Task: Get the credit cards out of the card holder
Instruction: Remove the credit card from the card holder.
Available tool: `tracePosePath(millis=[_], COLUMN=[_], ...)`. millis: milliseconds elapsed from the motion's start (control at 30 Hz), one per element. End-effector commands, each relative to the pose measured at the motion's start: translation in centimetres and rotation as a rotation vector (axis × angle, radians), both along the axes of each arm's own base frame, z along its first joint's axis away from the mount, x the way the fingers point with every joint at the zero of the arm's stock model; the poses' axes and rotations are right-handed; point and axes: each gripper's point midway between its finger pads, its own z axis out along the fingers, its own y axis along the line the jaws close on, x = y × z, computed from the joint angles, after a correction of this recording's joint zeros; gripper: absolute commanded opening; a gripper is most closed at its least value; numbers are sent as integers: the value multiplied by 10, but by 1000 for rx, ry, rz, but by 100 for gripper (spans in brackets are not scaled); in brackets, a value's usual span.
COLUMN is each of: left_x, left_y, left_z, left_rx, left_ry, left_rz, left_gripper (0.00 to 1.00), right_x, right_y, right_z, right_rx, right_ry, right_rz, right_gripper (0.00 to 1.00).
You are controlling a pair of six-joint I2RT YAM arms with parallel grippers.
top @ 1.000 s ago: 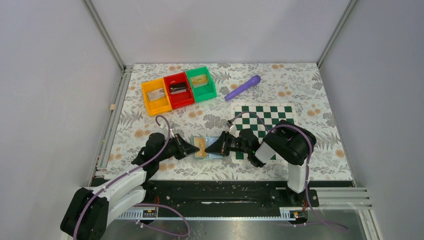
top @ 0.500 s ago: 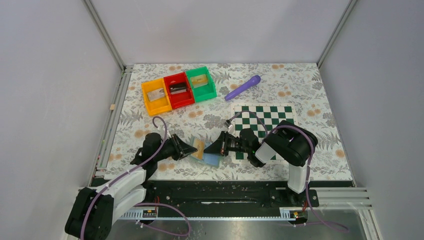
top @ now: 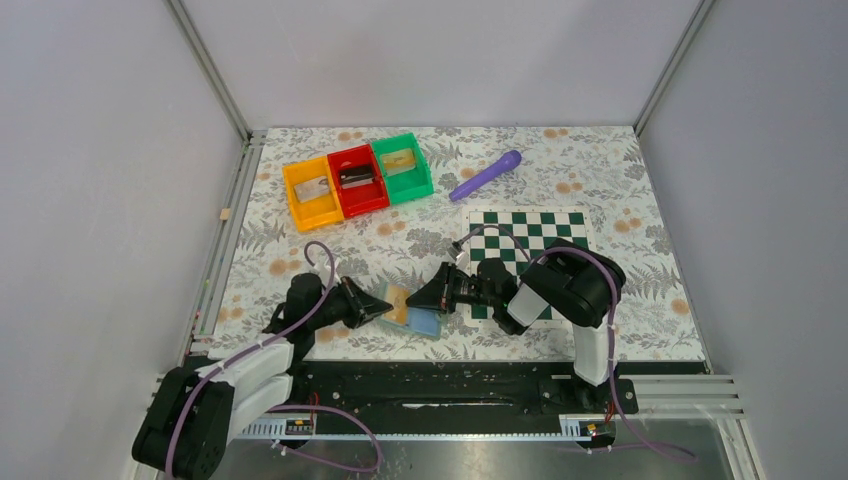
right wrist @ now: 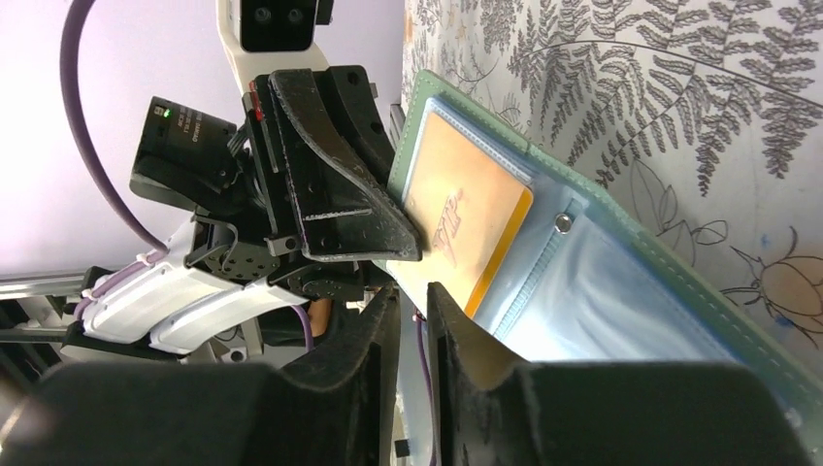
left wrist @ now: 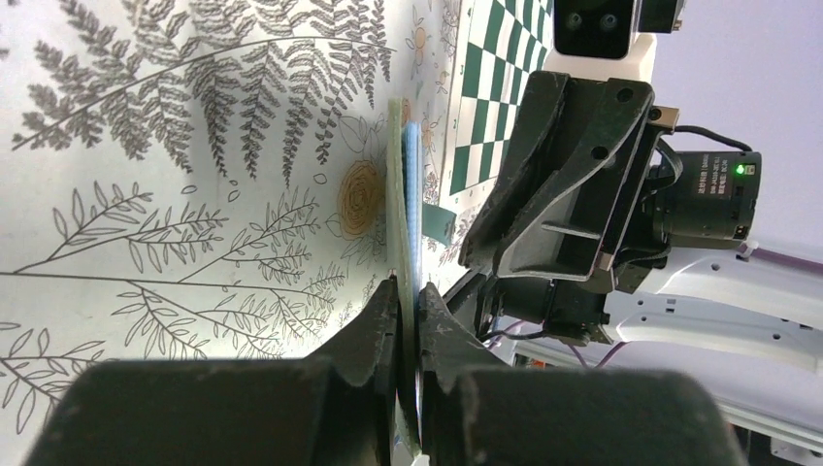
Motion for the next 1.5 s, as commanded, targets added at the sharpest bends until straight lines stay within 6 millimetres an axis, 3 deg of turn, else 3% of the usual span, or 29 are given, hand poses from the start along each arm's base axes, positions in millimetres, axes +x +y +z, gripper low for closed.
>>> tracePosePath(millis=[0,300,567,1200,1267,1467], left_x=[12,19,21,26,21,21], left_y=[-3,2,3,3,5,6], left_z=[23,37,39,51,41,39], left_rx=[-82,-124,-129,-196,-187,-184], left_ry=[-87,-133,-136,-142,-119,-112], left_rz=[34,105,125,160,165,171], left_gripper=[0,0,0,0,0,0], right_x=[5,10,10,8,6,4], right_y=[4,2,7,17,19,20], right_z=[7,-7,8,36,39,48], right_rx=[33,17,51,117,124,143], right_ry=[-21,33,-3,-17,-18,-28], right_rz=[-36,-79,-59,-16,-10,0], right_gripper=[25,29,23,22,21,11])
